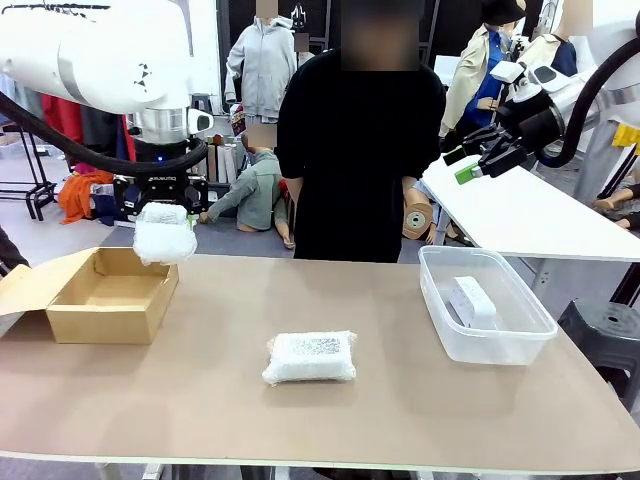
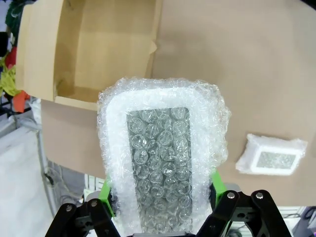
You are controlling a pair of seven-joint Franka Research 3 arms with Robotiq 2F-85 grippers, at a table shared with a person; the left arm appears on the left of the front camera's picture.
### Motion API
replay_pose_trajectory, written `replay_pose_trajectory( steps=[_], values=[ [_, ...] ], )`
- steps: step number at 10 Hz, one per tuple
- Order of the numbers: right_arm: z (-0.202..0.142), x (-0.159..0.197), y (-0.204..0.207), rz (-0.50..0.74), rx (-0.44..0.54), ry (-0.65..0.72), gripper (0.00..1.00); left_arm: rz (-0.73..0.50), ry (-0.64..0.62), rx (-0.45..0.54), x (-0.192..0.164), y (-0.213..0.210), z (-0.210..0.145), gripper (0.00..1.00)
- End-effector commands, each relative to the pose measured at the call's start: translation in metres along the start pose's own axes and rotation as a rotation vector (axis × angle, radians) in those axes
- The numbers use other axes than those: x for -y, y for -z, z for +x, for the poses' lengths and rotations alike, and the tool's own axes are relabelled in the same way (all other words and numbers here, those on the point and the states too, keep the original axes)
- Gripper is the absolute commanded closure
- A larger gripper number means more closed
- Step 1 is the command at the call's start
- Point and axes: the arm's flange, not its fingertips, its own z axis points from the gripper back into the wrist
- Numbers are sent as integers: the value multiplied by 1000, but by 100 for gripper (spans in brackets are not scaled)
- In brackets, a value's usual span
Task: Separate and place wrapped and unwrapped clocks.
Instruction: If the picked Digital clock is wrapped, place it in the Package Box ; if not, place it in the Organizing box.
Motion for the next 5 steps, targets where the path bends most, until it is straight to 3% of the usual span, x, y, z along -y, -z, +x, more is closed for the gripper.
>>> replay_pose_trajectory(
  steps=[1,2,5],
  values=[
    [1,-1,0,-4,2,-15,0,-9,-68,22,-19,11,23,100],
    [1,-1,0,-4,2,-15,0,-29,-65,-29,-32,26,37,100],
    [1,-1,0,-4,2,-15,0,-9,-15,76,-61,68,73,100]
  ],
)
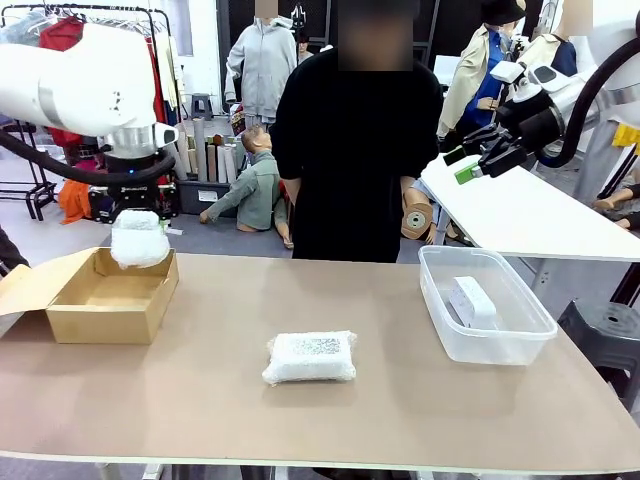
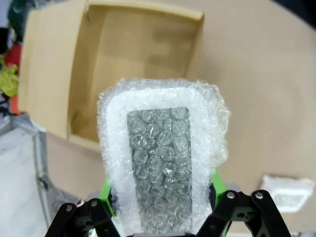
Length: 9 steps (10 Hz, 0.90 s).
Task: Separate and place wrapped and unwrapped clocks.
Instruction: If the picked Digital clock is wrapped, place it in the Package Box ; if not, place it in the Organizing box.
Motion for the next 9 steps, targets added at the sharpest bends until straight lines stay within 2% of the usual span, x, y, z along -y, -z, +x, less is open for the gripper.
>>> replay_pose_trajectory(
  steps=[1,5,6,7,8,9],
  values=[
    [1,-2,0,-4,2,-15,0,21,64,33,-20,24,20,100],
    [1,-2,0,-4,2,-15,0,65,203,72,-70,67,58,100],
    [1,-2,0,-4,2,-15,0,78,209,117,-67,72,59,100],
    [1,-2,0,-4,2,-15,0,54,205,122,-60,71,60,100],
    [1,-2,0,-4,2,-15,0,67,189,60,-72,72,61,100],
    [1,-2,0,-4,2,-15,0,67,189,60,-72,72,61,100]
  ],
)
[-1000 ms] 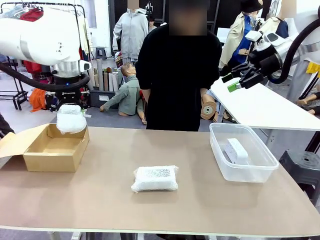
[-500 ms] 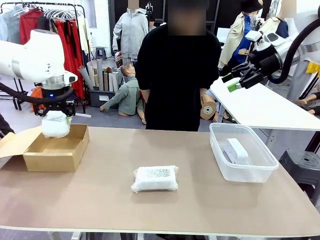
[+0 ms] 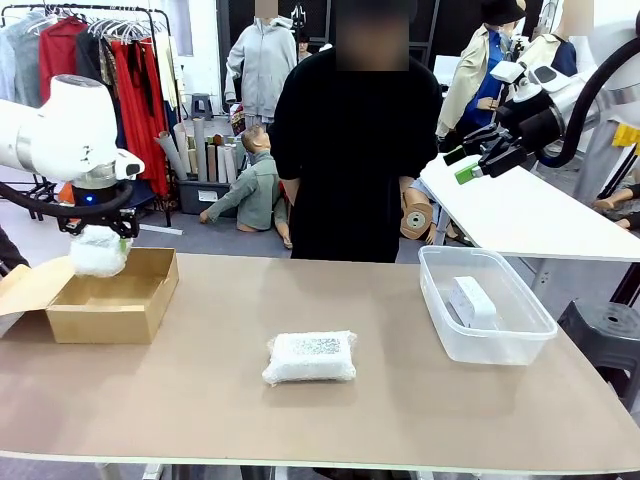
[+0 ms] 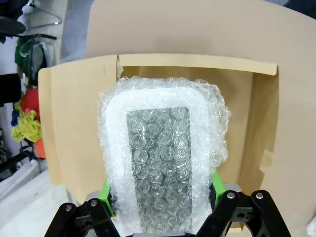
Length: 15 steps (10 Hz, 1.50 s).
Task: Separate and place wrapped and unwrapped clocks.
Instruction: If the picked Digital clock is wrapped, place it in the Package Box ; if not, place it in the Organizing box.
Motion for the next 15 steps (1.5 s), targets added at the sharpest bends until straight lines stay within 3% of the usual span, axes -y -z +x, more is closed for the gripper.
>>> replay_pose_trajectory(
  steps=[1,7,15],
  values=[
    [1,-2,0,-3,2,-16,0,3,-8,-15,-4,-4,-2,100],
    [1,-2,0,-3,2,-16,0,1,13,45,0,36,9,100],
    [1,-2,0,-3,2,-16,0,86,55,-1,9,88,-15,100]
  ],
)
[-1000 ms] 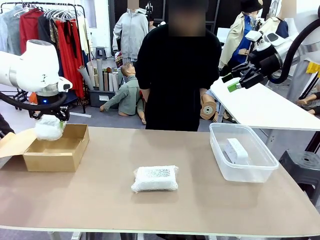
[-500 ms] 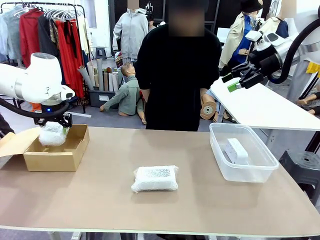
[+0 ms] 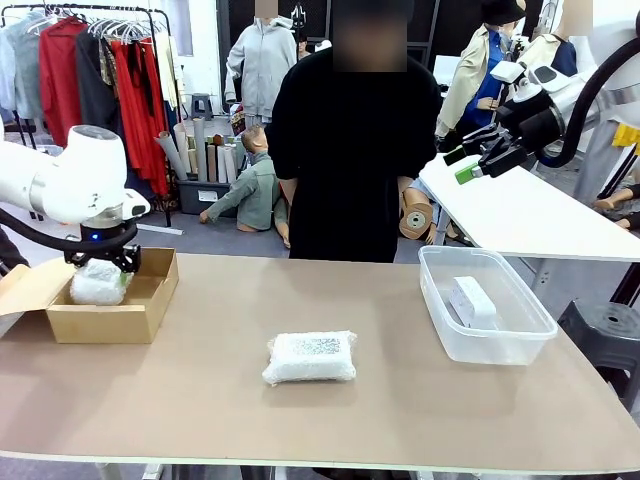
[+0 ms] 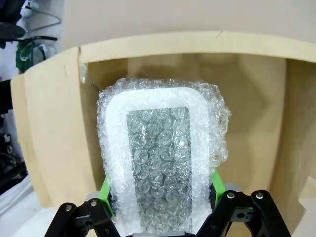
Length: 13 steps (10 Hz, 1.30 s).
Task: Separate and place wrapped and unwrapped clocks.
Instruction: If the picked Digital clock is wrapped, place it in the Package Box ; if not, place it in the Organizing box.
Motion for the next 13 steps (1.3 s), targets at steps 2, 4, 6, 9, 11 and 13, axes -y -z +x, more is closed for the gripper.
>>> replay_pose_trajectory(
  steps=[2,4,6,9,11,13],
  values=[
    [1,-2,0,-3,2,-16,0,57,-32,24,2,11,-3,100],
    [1,-2,0,-3,2,-16,0,88,-36,37,-1,11,-3,80],
    [1,-2,0,-3,2,-16,0,98,-40,43,-1,10,-5,42],
    [1,-2,0,-3,2,-16,0,94,-32,52,-2,8,-6,0],
    [1,-2,0,-3,2,-16,0,97,-30,62,-1,4,-7,0],
    [1,-2,0,-3,2,-16,0,95,-27,71,-1,0,-8,0]
  ],
)
